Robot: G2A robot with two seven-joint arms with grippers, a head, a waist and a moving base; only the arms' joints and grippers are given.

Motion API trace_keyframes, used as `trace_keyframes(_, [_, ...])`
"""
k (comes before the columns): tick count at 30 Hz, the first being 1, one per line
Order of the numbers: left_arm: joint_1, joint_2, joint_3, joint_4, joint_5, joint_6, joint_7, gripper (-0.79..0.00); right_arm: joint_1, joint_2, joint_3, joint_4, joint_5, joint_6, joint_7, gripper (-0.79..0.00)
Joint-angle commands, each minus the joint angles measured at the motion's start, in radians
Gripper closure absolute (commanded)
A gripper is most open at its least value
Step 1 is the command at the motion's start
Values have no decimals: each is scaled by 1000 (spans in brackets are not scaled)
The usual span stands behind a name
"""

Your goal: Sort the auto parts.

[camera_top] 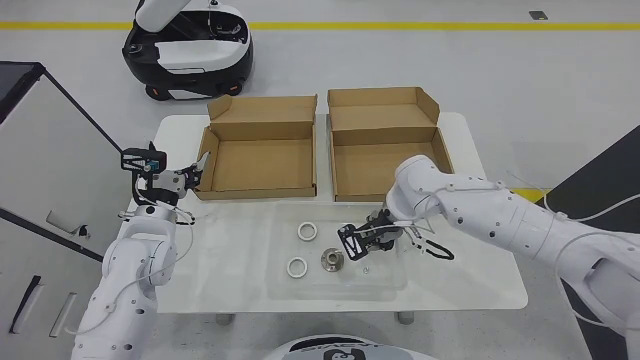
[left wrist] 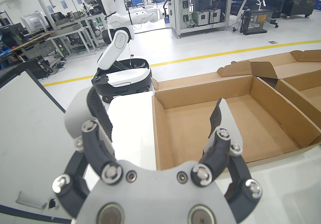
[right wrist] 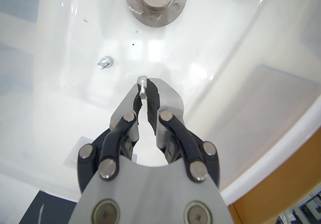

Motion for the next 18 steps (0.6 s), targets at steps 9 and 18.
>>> trace_keyframes(9, [0,0,0,0,0,0,0,-785,63,16,0,-39,77,5,5,0])
trace_keyframes(18, [0,0,0,0,0,0,0,-785,116,70,0,-102,148,0,-1,0])
